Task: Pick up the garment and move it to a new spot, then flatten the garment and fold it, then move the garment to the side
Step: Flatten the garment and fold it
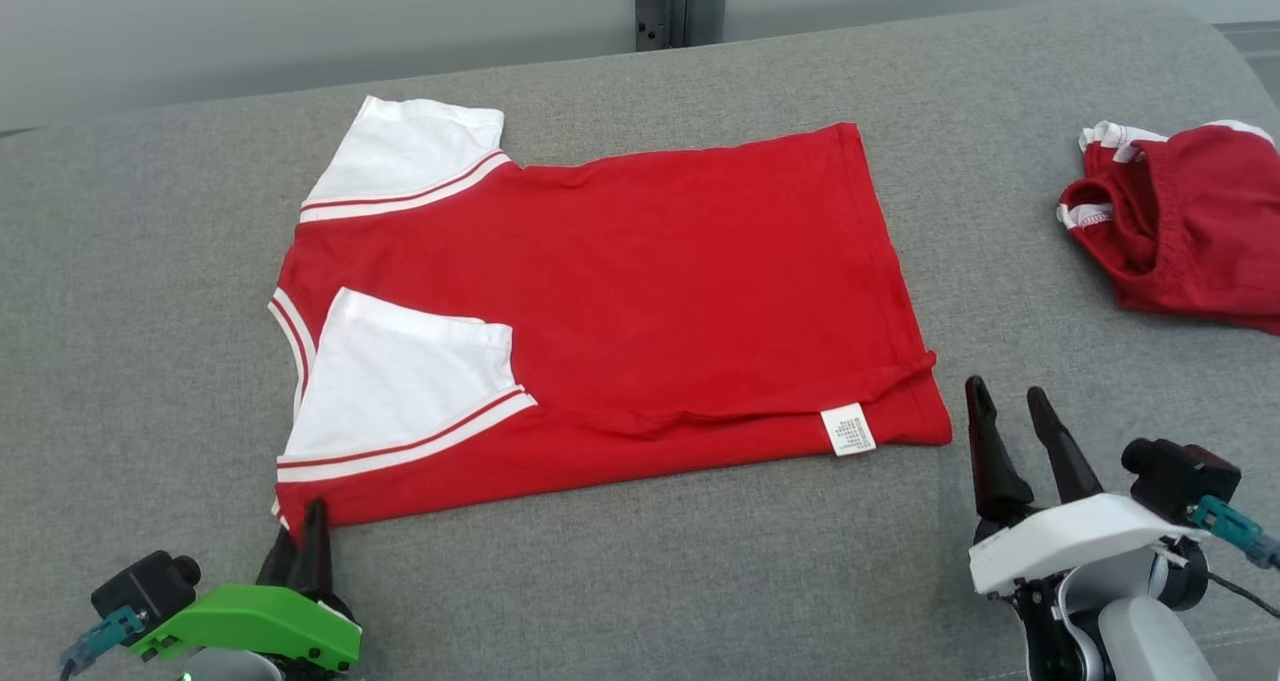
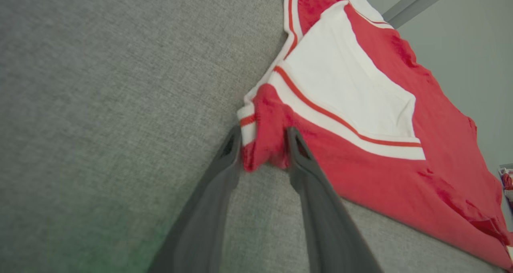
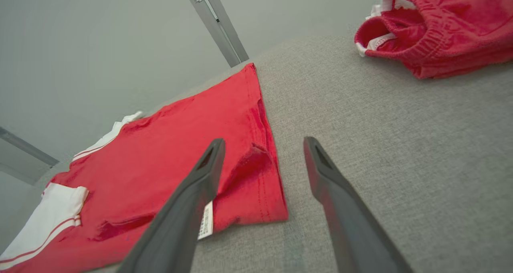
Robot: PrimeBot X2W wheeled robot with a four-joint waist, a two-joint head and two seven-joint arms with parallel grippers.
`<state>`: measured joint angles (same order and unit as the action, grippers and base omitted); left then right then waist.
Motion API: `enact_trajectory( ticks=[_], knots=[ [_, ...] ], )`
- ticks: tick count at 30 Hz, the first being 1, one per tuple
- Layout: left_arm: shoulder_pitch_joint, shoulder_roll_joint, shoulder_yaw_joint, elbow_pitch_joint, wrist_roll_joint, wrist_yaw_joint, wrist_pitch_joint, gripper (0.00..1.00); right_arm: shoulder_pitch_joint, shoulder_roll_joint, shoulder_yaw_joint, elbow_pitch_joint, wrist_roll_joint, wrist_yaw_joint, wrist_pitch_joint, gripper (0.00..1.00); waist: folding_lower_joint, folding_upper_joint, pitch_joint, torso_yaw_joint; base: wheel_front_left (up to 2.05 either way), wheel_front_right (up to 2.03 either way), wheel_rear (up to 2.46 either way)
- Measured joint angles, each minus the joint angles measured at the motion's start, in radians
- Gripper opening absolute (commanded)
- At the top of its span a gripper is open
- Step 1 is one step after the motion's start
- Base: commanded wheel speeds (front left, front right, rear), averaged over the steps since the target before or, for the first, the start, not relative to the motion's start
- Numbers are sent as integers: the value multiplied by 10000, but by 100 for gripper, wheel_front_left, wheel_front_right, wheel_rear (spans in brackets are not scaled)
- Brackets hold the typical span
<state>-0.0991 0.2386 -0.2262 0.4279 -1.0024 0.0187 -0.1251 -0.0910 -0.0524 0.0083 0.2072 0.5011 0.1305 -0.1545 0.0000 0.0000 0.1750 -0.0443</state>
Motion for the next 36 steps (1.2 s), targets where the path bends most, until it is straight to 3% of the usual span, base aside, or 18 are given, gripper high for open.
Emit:
enact_trajectory(
  ticks=[8,19,20,21,22,23,24,30,36],
  knots=[
    [-173,-8,31,-224,82,-326,-527,0,50,17,36,1106,-186,0,389,100,0,0,-102,189,0,0,0],
    [-195,2,-148,-1091,242,-318,-596,0,-1240,33,546,3528,441,0,435,100,0,0,-80,541,0,0,0],
    [-194,4,-159,-1151,259,-314,-598,0,-1358,29,568,3741,510,2,481,91,0,0,-79,556,0,0,0],
    [-194,10,-165,-1202,268,-305,-600,0,-1475,15,587,3925,535,2,546,47,0,0,-81,568,0,0,0],
    [-194,15,-169,-1256,268,-286,-608,0,-1605,10,608,4109,585,4,568,33,0,0,-90,578,0,0,0],
    [-194,19,-174,-1304,270,-286,-610,0,-1696,10,625,4213,694,4,568,13,0,0,-99,585,0,0,0],
    [-194,29,-169,-1338,272,-286,-612,0,-1790,8,639,4316,838,2,566,0,0,0,-108,589,0,0,0],
    [-199,159,-203,-1689,504,-326,-706,0,-2091,38,631,4422,1237,2,663,0,0,0,-196,544,0,0,0],
    [-191,324,-199,-2443,608,-347,-782,0,-2073,-288,403,3252,1567,2,1172,0,0,0,-402,482,0,0,0]
  ],
)
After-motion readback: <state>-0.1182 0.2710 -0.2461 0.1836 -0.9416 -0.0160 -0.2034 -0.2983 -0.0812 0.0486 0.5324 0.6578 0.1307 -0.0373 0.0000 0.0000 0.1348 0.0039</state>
